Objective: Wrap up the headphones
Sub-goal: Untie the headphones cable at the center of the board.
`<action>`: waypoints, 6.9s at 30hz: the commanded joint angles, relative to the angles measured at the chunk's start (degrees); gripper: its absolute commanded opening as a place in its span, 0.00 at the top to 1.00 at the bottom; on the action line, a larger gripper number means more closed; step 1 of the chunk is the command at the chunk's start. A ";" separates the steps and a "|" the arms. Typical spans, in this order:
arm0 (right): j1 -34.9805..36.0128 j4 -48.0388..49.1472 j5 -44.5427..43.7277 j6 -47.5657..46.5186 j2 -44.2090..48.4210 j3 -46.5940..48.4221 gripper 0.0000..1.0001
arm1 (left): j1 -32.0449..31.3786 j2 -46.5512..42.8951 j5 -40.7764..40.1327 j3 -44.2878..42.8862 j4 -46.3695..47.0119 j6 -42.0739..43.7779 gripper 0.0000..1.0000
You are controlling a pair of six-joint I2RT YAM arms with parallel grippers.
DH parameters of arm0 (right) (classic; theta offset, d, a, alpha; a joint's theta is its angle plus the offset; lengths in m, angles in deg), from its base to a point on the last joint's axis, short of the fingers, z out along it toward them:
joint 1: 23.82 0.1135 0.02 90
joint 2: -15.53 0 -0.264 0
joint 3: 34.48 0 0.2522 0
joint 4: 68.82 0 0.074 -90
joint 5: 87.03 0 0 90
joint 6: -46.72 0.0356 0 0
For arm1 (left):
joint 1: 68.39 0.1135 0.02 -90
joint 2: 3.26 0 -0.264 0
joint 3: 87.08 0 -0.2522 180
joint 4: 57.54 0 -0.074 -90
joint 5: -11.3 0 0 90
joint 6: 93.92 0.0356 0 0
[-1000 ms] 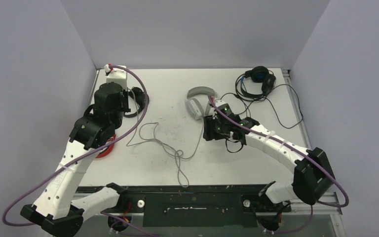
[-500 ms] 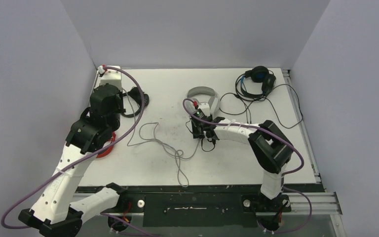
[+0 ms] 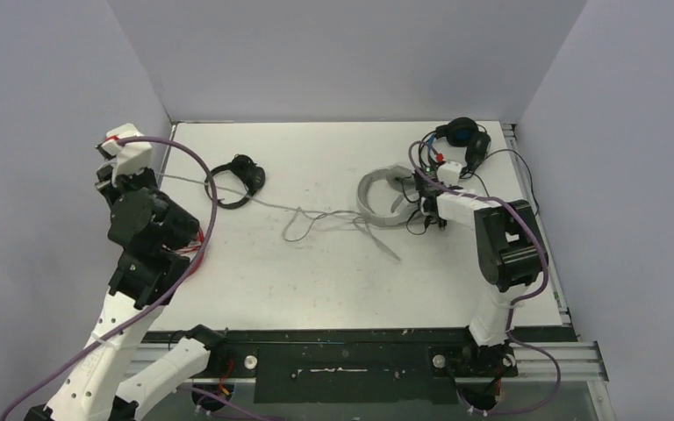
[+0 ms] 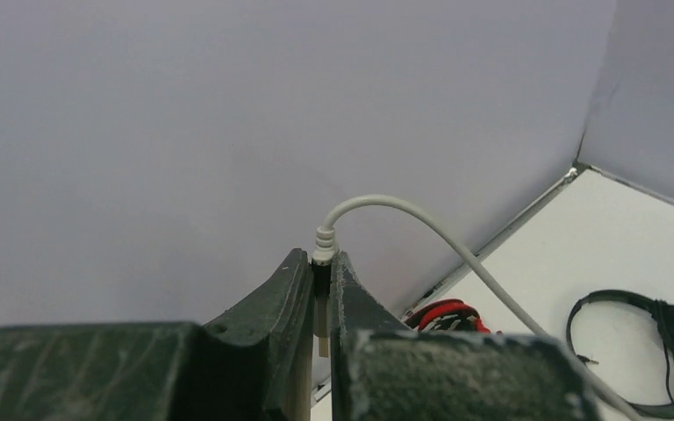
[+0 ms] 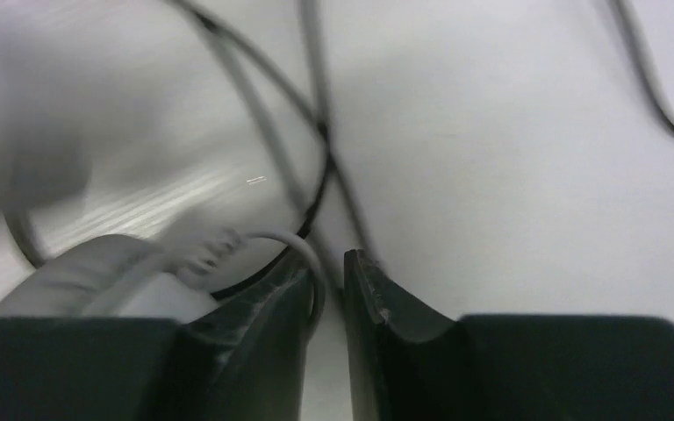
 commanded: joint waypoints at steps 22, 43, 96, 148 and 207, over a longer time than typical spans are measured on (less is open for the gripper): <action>8.03 -7.37 25.60 -10.92 20.78 -9.36 0.44 | -0.20 12.25 47.33 2.93 -34.22 -36.85 1.00; 12.34 3.47 40.42 -35.10 19.89 -12.96 0.51 | -0.46 16.57 42.59 6.27 -32.72 -36.75 0.91; 6.75 1.37 46.03 -27.67 23.57 -9.11 1.00 | 5.80 6.79 24.43 2.62 -29.62 -33.15 0.24; 4.67 -10.04 70.60 -28.20 20.30 -0.80 1.00 | -22.68 39.12 95.25 31.13 44.87 15.82 0.57; -11.41 -4.21 40.07 -10.78 26.91 -11.66 1.00 | 7.44 -3.61 29.49 19.33 19.46 7.46 1.00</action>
